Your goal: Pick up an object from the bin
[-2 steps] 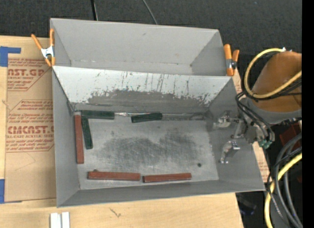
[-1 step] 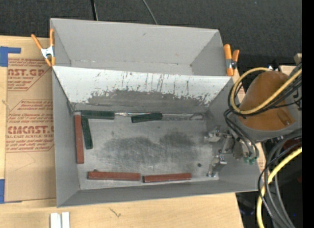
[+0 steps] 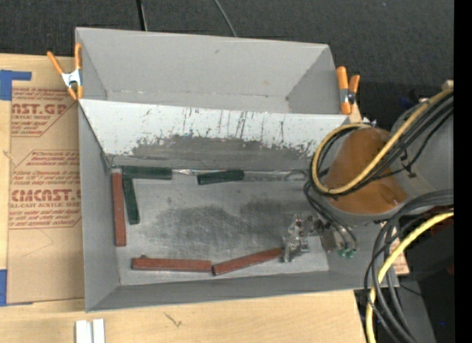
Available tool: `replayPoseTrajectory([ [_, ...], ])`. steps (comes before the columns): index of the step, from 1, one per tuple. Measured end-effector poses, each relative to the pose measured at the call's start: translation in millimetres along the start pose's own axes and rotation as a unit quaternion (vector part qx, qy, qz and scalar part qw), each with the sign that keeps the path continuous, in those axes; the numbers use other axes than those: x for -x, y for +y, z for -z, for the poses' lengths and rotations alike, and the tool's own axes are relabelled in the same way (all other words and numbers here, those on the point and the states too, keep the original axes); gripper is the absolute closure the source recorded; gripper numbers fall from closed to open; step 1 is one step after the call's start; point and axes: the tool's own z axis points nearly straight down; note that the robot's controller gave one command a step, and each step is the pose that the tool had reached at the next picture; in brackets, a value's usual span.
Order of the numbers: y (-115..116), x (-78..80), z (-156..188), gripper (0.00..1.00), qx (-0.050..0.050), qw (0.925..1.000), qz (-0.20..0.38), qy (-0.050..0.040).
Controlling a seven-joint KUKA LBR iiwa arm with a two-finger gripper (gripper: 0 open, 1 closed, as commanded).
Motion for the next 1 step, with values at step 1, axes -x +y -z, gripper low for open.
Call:
replayPoseTrajectory([
  [1,0.5,-0.4,-2.0,0.00,0.000,1.0000,0.000,-0.0008],
])
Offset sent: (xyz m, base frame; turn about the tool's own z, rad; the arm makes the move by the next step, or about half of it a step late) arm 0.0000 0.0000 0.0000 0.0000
